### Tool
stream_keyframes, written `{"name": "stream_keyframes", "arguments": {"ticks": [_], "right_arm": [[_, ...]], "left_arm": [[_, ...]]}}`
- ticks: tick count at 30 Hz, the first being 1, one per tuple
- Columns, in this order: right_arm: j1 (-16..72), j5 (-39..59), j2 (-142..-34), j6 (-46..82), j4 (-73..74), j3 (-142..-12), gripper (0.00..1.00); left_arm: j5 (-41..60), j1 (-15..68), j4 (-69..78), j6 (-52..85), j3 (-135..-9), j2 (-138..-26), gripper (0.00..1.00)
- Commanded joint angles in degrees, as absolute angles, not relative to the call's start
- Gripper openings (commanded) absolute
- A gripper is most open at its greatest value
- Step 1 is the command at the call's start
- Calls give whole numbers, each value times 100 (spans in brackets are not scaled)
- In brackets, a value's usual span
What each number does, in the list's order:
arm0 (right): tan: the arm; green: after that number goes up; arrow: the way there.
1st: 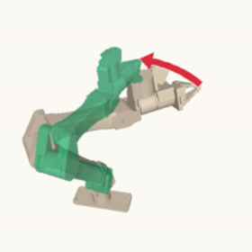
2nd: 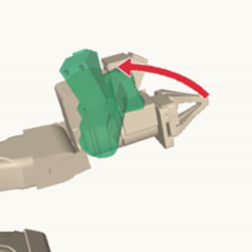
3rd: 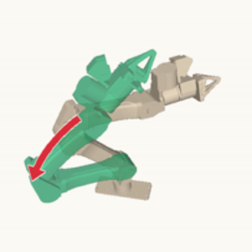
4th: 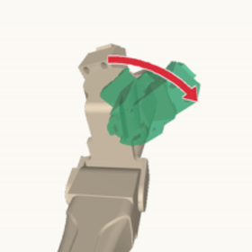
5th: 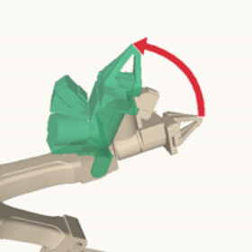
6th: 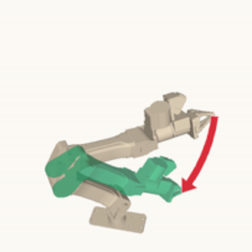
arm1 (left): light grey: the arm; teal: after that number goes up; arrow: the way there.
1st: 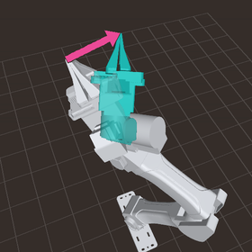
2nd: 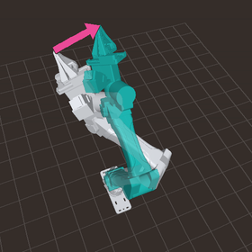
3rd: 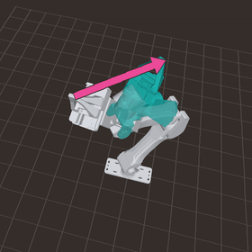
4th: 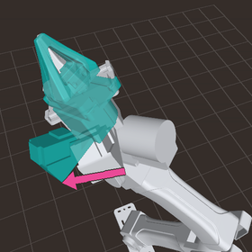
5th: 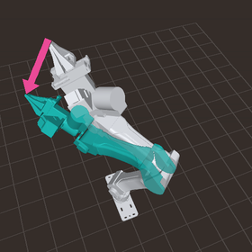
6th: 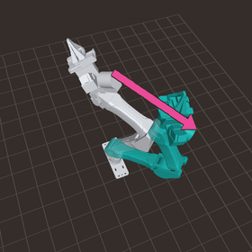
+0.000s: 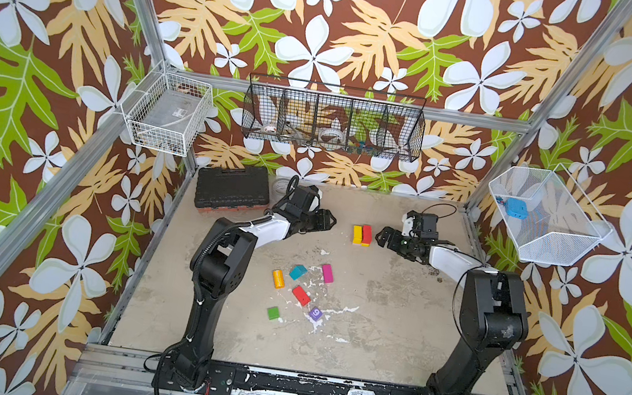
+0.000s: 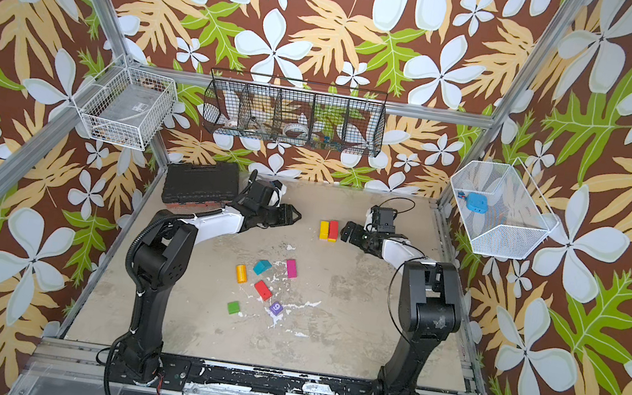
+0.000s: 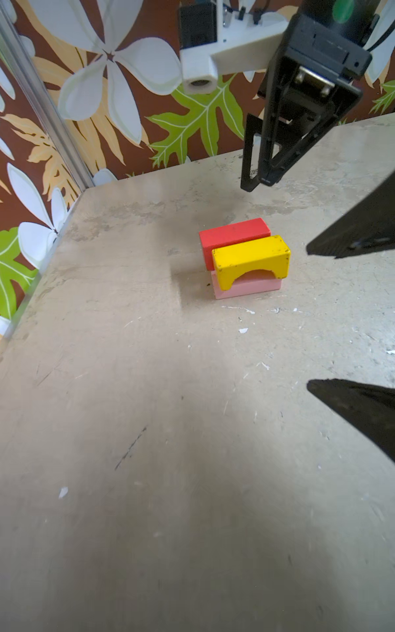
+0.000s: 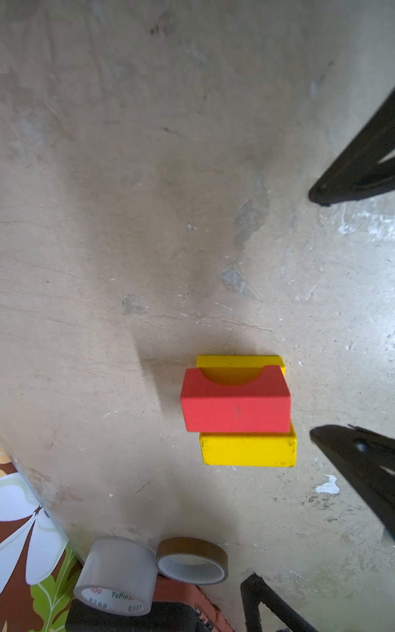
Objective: Build the wood block tower
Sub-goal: 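Open the left gripper to release the yellow block while the right gripper approaches, then grasp the tilted red block with the right gripper while the left withdraws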
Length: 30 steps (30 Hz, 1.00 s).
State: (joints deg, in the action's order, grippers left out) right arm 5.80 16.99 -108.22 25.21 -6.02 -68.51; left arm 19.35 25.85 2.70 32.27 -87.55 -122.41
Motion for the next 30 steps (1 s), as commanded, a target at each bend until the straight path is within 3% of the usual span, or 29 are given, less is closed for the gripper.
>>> {"name": "stream_keyframes", "arguments": {"ticks": [1, 17, 30], "right_arm": [[606, 1780, -10978, 2457, -693, -6983, 100], [857, 1743, -11786, 2398, -937, -7609, 100], [879, 1613, -11525, 2384, -954, -7457, 100]], "left_arm": [[1767, 2692, 111, 3094, -8971, -12419, 58], [1425, 3050, -470, 3006, -10116, -13331, 55], [1354, 3085, -695, 3006, -10669, -13740, 54]]}}
